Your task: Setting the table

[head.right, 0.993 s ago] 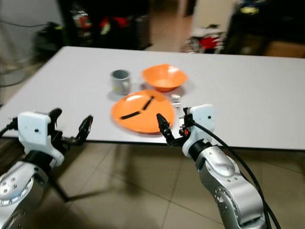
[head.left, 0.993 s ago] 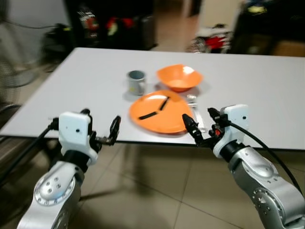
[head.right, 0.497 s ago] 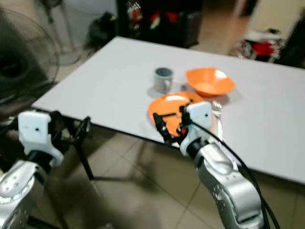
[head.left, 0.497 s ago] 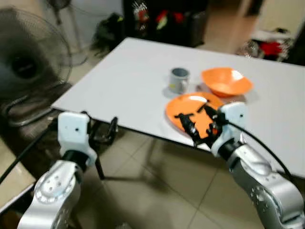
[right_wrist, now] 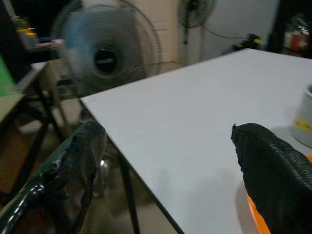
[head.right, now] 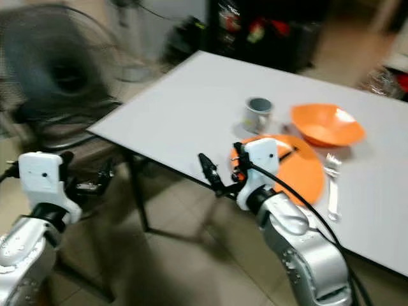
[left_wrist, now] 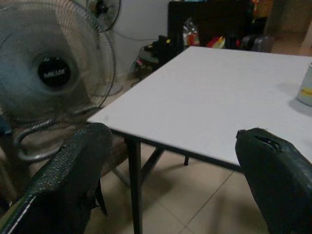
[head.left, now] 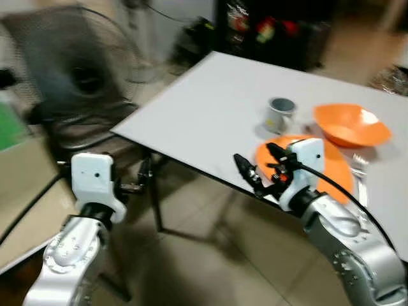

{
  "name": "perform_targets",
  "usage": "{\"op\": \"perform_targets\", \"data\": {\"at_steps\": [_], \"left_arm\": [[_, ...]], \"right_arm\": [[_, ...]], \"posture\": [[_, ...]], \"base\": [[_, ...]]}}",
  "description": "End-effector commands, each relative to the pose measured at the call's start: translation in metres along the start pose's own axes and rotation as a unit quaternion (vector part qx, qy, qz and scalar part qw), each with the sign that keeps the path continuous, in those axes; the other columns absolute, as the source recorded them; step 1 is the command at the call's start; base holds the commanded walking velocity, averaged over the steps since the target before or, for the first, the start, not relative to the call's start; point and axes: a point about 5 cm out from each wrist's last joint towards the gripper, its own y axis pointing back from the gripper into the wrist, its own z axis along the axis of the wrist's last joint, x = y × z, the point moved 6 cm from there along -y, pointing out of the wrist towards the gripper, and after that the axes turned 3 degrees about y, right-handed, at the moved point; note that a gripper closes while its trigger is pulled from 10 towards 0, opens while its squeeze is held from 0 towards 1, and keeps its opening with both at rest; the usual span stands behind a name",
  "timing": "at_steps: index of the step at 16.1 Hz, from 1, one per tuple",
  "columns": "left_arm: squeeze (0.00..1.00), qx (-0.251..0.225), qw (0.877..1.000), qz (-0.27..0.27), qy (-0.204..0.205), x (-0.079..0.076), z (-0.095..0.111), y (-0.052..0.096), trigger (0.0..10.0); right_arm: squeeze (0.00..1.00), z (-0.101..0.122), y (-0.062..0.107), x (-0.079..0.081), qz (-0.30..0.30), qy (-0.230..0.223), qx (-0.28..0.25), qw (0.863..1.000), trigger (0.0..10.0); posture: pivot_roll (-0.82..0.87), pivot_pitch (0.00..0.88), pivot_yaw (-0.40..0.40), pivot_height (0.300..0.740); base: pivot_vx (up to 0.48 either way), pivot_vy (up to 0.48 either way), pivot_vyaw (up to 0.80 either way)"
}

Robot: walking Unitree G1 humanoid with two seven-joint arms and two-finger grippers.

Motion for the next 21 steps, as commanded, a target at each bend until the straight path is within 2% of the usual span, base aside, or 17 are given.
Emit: {"op": "perform_targets", "data": {"at_steps": [1, 9, 14, 16, 17, 18, 21], "left_arm": [[0.0, -0.004, 1.0, 0.004, -0.011, 0.0, 0.002, 0.0, 10.0], [0.0, -0.007, 1.0, 0.007, -0.011, 0.004, 0.005, 0.0, 10.0], [0.0, 0.0, 1.0, 0.005, -0.014, 0.002, 0.003, -0.001, 10.0], [0.0, -0.01, 1.0, 0.008, -0.015, 0.002, 0.01, -0.005, 10.0], [0.0, -0.004, 1.0, 0.012, -0.028, 0.004, 0.009, -0.006, 10.0], [0.0, -0.01, 1.0, 0.014, -0.023, 0.004, 0.012, -0.007, 10.0], [0.0, -0.021, 0.999, -0.004, -0.038, 0.002, 0.018, -0.01, 10.0]], "right_arm": [[1.0, 0.001, 0.001, -0.002, -0.002, 0.001, -0.001, 1.0, 10.0], [1.0, -0.002, -0.005, 0.0, 0.0, -0.012, 0.0, 1.0, 10.0], [1.0, -0.011, -0.004, 0.002, 0.011, -0.019, 0.011, 1.0, 10.0], [1.0, -0.014, -0.008, 0.001, 0.01, -0.043, 0.017, 0.999, 10.0], [1.0, -0.016, -0.009, 0.002, 0.015, -0.044, 0.02, 0.999, 10.0], [1.0, -0.016, -0.011, 0.003, 0.019, -0.047, 0.021, 0.999, 10.0], [1.0, -0.017, -0.015, 0.011, 0.038, -0.03, 0.023, 0.999, 10.0]], "posture": [[-0.11, 0.025, 0.002, 0.74], [-0.08, 0.004, -0.008, 0.74], [-0.06, 0.012, 0.018, 0.74], [-0.05, 0.011, 0.016, 0.74], [-0.04, 0.01, 0.017, 0.74], [-0.05, 0.012, 0.022, 0.74], [-0.05, 0.017, 0.035, 0.74]], "base": [[0.0, 0.0, 0.8], [0.0, 0.0, 0.8], [0.0, 0.368, 0.8], [0.0, 0.0, 0.0], [0.0, 0.0, 0.0], [0.0, 0.0, 0.0], [0.091, 0.0, 0.0]]}}
